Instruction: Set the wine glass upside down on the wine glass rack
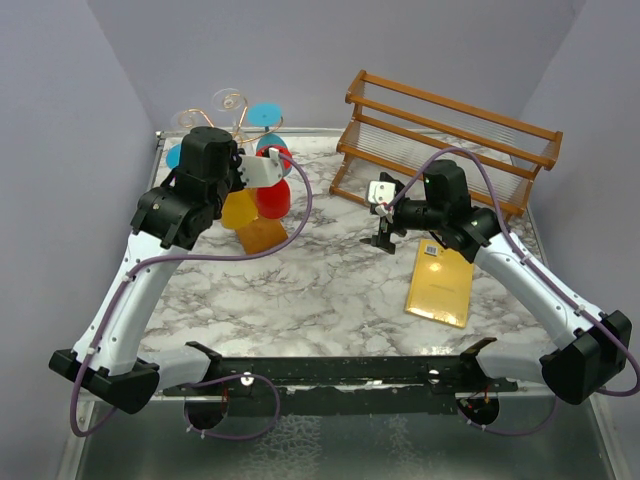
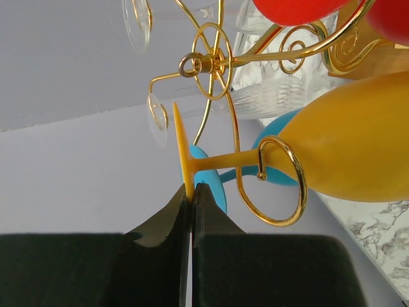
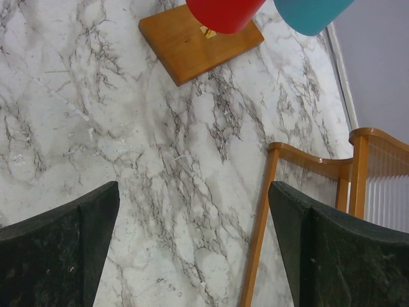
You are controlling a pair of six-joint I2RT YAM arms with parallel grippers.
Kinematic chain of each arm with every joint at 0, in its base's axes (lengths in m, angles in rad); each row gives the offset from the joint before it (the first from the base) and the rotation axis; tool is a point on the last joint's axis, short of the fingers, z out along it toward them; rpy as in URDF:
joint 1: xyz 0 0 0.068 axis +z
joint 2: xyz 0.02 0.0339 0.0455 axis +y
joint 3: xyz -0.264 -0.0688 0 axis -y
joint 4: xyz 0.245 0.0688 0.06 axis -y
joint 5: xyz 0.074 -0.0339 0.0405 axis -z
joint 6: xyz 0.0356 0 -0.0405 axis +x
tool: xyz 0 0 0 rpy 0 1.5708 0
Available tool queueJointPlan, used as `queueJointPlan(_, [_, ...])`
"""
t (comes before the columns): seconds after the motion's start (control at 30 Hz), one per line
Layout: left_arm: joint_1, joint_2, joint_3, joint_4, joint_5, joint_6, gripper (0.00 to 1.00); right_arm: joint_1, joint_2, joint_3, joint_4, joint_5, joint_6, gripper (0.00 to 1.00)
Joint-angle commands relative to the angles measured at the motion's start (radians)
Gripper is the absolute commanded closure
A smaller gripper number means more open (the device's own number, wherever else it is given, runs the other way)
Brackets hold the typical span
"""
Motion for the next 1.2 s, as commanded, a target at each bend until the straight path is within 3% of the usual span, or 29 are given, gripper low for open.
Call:
queueJointPlan(0.0, [0.007, -0.012, 0.034, -0.042, -0.016, 0.001, 1.00, 0.005, -0.005, -0.008, 0.034, 0.019, -0.009, 0.00])
queueJointPlan(0.67, [0.007, -0.016, 0.071, -0.140, 0.002, 0.015, 1.00, 0.005, 0.001, -0.010, 0.031, 0.017, -0.017, 0.00])
queueJointPlan(1.17, [0.005, -0.026, 0.117, -0.187, 0.121, -0.002, 1.00, 0.005, -0.001, -0.009, 0.028, 0.014, -0.015, 0.00])
